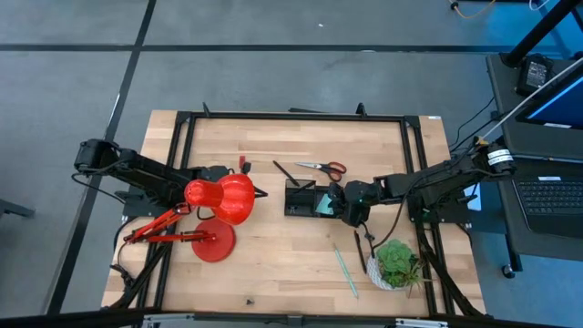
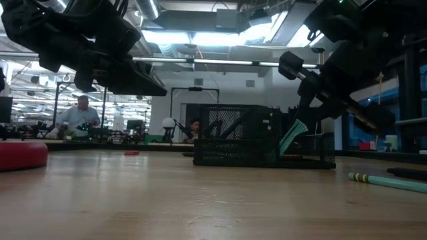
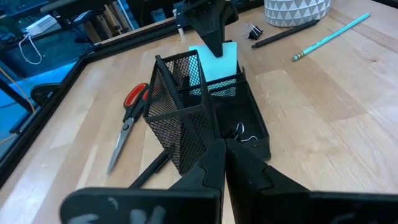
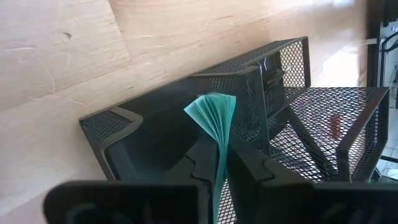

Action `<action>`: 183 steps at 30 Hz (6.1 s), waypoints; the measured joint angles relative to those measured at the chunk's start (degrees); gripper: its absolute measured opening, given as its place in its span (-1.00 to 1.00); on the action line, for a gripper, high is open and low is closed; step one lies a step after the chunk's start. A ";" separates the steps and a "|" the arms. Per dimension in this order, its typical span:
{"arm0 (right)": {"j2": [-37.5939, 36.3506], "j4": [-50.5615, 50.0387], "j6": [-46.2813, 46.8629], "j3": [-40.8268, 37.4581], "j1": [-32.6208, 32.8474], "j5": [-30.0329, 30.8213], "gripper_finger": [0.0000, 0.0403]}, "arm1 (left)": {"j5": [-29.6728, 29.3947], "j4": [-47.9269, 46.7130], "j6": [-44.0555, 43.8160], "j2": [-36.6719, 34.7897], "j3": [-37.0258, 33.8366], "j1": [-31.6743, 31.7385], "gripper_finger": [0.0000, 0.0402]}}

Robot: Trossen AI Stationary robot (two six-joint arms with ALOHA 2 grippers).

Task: Pick and place office supplies into organizer
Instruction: Put the light blue sticky notes into the black desk organizer, then put the top black binder clip into the black desk organizer

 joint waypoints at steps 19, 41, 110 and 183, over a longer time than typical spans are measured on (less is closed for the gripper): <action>-0.04 -0.21 0.21 0.00 -0.02 3.88 -0.42 | 0.00 -0.16 -0.04 0.00 0.00 0.00 -0.97; -0.09 -2.30 20.47 0.07 -2.65 4.79 -0.42 | 0.00 -0.20 -0.01 0.00 0.00 -0.01 -0.97; -0.09 -49.42 120.16 11.50 5.29 -19.54 -0.43 | 0.00 -0.53 0.07 0.00 0.00 -0.01 -0.97; 0.57 -39.34 115.30 5.02 6.36 -23.48 -0.97 | 0.00 -1.40 0.07 0.00 0.00 -0.01 -0.97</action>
